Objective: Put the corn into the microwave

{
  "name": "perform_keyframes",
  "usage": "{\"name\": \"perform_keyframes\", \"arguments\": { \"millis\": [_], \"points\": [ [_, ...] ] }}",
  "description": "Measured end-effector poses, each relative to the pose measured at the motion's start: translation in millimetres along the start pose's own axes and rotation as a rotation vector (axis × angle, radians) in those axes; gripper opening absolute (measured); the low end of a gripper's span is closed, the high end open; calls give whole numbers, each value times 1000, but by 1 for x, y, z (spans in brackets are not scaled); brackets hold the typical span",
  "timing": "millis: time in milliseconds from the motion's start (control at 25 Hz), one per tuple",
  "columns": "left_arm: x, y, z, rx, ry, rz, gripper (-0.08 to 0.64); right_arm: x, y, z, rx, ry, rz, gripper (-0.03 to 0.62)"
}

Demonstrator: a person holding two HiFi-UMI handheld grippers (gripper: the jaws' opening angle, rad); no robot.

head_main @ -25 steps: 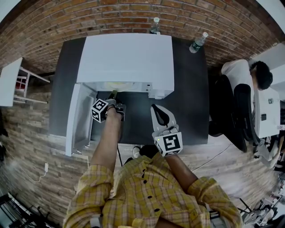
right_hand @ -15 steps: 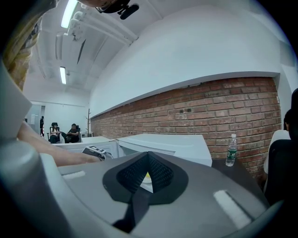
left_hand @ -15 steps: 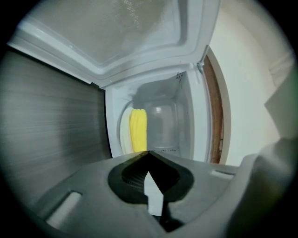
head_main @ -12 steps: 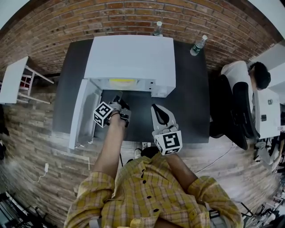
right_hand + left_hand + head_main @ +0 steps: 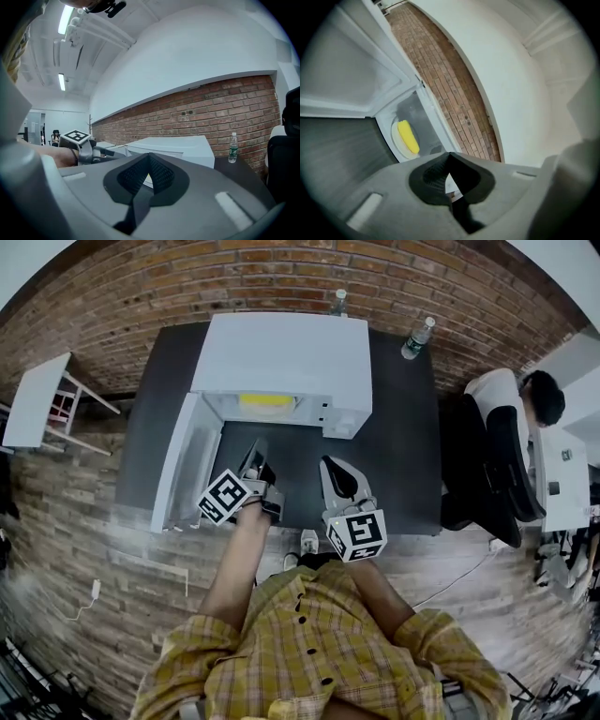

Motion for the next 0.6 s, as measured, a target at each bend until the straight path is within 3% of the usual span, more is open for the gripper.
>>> {"name": "perform_keyframes", "arguments": {
  "millis": [280, 600],
  "points": [
    [-35, 5, 40, -33, 33, -256, -2, 13, -9, 15, -28, -7, -10, 0],
    [-70, 15, 78, -97, 46, -609, -2, 24, -16, 22, -50, -25, -12, 0]
  ]
}}
Point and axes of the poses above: the fingertips, and each gripper's own axes: z backward along the fingers, x to its left, y out of its underside, the point moved 3 cm from there along z, backward along the fingers, and after that the axes turned 8 degrees about -y, right-handed, at the moved point
